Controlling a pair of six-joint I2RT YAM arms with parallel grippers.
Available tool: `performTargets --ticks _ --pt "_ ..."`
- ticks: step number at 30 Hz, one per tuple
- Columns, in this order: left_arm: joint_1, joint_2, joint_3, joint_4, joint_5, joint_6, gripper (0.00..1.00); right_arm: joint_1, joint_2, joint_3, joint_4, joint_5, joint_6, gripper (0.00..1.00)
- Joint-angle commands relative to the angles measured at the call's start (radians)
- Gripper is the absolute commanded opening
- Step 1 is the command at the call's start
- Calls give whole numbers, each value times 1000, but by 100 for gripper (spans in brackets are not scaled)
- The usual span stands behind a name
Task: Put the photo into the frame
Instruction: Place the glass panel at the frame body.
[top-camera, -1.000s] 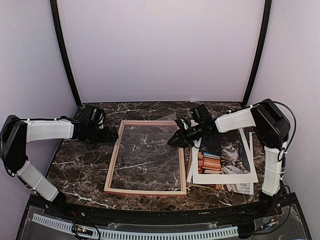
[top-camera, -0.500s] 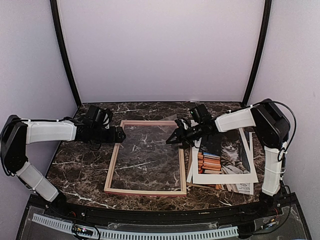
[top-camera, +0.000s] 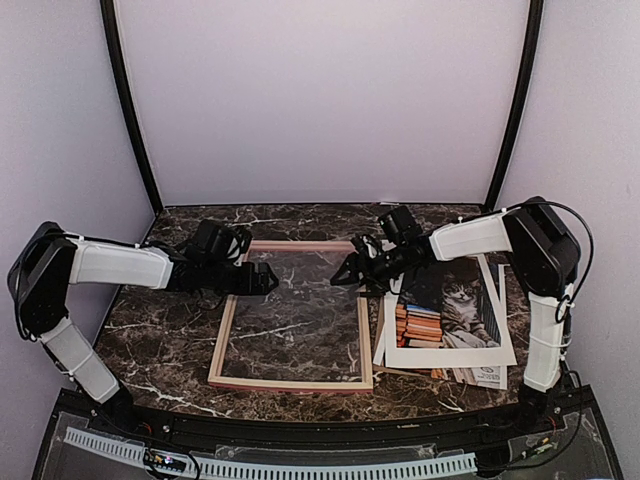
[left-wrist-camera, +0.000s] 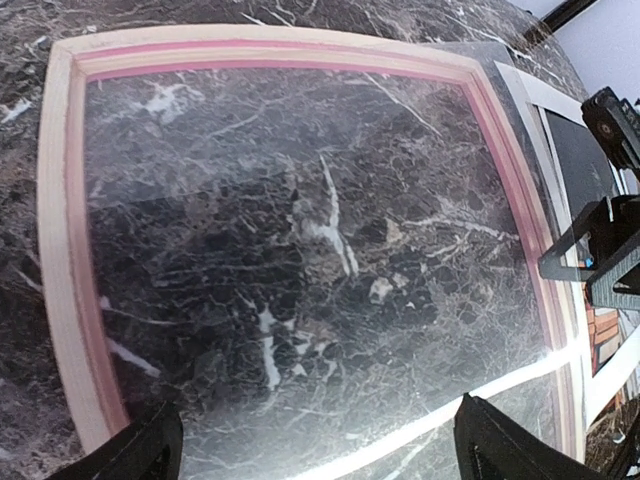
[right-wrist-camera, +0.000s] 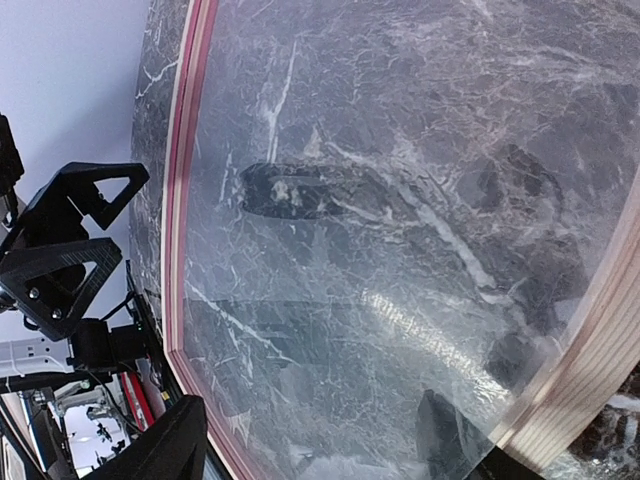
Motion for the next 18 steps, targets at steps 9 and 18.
performTargets --ticks 9,18 --pt "-109 127 70 114 103 -58 97 -3 -36 23 -50 71 -43 77" --pt "-131 174 83 117 100 -66 97 -4 -57 24 -90 117 -66 77"
